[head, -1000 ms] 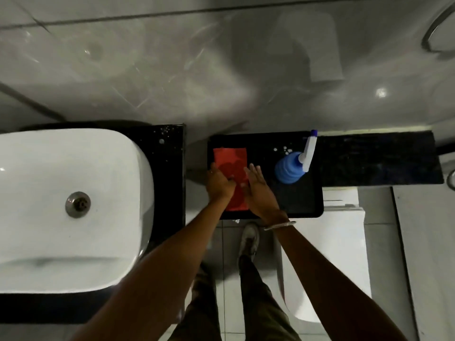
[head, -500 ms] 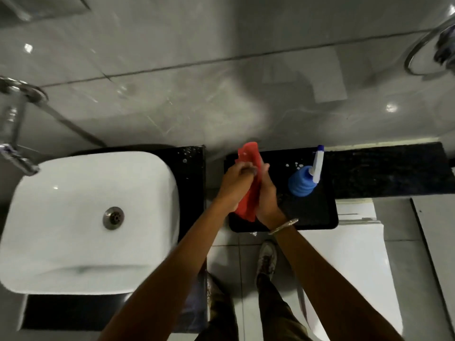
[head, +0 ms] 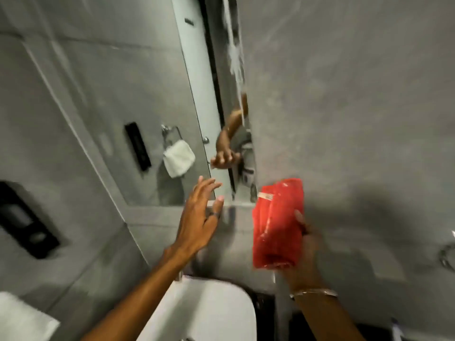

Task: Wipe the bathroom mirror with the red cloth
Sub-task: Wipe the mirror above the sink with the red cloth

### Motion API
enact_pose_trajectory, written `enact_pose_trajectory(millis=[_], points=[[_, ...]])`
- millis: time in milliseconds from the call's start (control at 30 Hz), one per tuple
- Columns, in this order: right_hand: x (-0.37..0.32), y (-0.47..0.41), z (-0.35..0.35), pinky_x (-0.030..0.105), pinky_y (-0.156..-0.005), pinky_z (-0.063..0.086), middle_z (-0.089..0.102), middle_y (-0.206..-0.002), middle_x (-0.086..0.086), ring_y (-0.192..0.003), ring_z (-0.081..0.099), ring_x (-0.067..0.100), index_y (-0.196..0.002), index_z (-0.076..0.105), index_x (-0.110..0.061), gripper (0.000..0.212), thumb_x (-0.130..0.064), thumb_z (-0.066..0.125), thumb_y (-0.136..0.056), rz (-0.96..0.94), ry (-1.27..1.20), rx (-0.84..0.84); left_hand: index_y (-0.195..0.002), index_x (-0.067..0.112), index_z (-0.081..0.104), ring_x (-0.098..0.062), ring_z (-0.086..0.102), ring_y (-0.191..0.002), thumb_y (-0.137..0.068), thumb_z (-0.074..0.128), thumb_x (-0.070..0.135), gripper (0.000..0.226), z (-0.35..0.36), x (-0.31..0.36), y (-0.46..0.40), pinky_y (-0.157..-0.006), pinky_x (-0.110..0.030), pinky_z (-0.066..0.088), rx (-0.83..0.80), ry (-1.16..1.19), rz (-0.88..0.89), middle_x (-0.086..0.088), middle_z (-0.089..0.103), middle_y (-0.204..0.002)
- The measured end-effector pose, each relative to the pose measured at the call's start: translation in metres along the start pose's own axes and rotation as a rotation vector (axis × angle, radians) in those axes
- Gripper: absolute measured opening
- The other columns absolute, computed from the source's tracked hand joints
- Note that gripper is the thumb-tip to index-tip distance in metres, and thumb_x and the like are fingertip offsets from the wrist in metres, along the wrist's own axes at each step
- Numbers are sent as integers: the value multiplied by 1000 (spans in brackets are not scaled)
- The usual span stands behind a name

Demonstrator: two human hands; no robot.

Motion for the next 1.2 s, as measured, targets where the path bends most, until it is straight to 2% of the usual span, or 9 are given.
enact_pose_trajectory(millis=[167, 300, 433, 533, 633, 733, 833, 1000, 1200], points=[[-46, -14, 137, 40, -81, 55, 80, -89, 4, -79, 76, 25, -127, 65, -13, 38, -30, 46, -99, -434, 34, -2, -153, 26, 41, -14, 6, -160, -103, 36, 50, 56, -87, -18, -81, -128, -48, 20, 185, -186, 110, 2, 27, -168], [-100, -8, 242, 50, -117, 43, 60, -145, 13, -132, 57, 35, -152, 46, -14, 54, -12, 44, -97, -906, 143, -67, -155, 37, 29, -4, 0, -158, -101, 31, 56, 57, -146, -6, -139, -126, -46, 18, 332, -229, 224, 8, 22, -168], [-149, -1, 333, 30, -111, 46, 39, -163, 13, -131, 55, 29, -164, 24, -22, 78, -23, 45, -88, -1383, 566, -89, -159, 34, 21, -6, -3, -158, -98, 24, 63, 68, -195, 25, -197, -126, -45, 12, 395, -293, 317, 8, 13, -170], [-173, -14, 384, 52, -109, 50, 12, -175, 3, -149, 38, 39, -165, 8, -32, 76, -26, 43, -99, -1594, 1014, -119, -159, 25, 27, -16, 0, -159, -99, 27, 55, 67, -229, 67, -241, -128, -47, 10, 478, -373, 355, 1, 15, -171], [-181, -41, 418, 58, -130, 11, -2, -175, 2, -162, -5, 21, -165, 1, -22, 75, -27, 38, -100, -1836, 1512, -139, -160, 22, 28, -14, -5, -157, -99, 28, 49, 66, -247, 104, -271, -127, -38, 2, 567, -347, 348, -2, 16, -172], [-169, -71, 420, 49, -129, -11, -17, -173, 6, -160, -17, 24, -164, -11, -23, 76, -48, 27, -103, -1879, 2068, -61, -161, 21, 25, -16, -4, -159, -100, 27, 47, 66, -234, 125, -283, -127, -36, 0, 588, -345, 374, -2, 14, -172], [-155, -86, 410, 48, -130, -11, -19, -172, 8, -160, -19, 26, -164, -10, -18, 81, -60, 22, -103, -1871, 2140, 34, -160, 23, 24, -9, -6, -157, -100, 27, 49, 65, -205, 127, -275, -131, -41, 5, 570, -218, 420, 0, 13, -172], [-168, -67, 420, 51, -127, 6, -5, -172, -8, -162, 0, 21, -165, 9, -27, 68, -43, 30, -102, -1679, 2110, -98, -156, 20, 36, 4, 3, -155, -103, 31, 40, 57, -154, 150, -254, -126, -20, 6, 542, -8, 592, 6, 25, -167], [-223, -29, 434, 26, -120, 30, 51, -157, 4, -144, 47, 24, -144, 59, -14, 67, 13, 50, -83, -1422, 1960, -475, -163, 13, 11, -22, 19, -158, -105, 41, 12, 66, -122, 209, -286, -127, -44, 29, 439, 77, 512, -5, 12, -172]])
Point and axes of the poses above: each hand's wrist, its own y-axis away from the middle knuckle, its own z-axis out of the palm, x = y × z, the point moved 3 cm from there along -y, towards the middle knuckle
